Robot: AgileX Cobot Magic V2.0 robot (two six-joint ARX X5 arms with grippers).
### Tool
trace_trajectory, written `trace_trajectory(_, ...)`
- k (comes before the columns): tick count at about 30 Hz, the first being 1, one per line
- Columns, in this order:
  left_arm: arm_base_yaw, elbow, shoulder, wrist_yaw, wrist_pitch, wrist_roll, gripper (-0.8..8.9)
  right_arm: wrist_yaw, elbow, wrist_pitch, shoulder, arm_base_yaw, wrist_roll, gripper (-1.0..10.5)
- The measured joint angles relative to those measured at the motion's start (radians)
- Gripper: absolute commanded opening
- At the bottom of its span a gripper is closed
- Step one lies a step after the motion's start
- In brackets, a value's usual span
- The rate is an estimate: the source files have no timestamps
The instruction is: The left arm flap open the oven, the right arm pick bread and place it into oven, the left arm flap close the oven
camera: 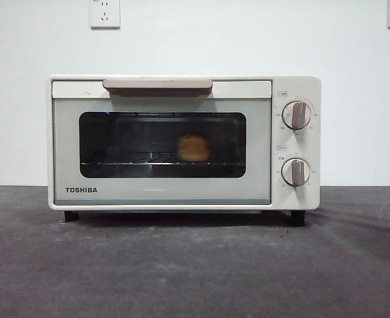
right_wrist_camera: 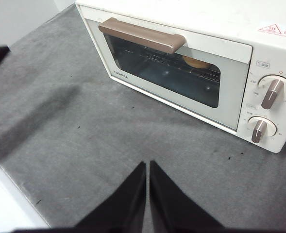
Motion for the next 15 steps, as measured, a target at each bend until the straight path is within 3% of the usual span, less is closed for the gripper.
trace_trajectory(15,0.0,-0.111,-0.037,-0.003,0.024,0.001,0.11,0.0,0.0,0.0,0.0,0.0,0.0,0.1)
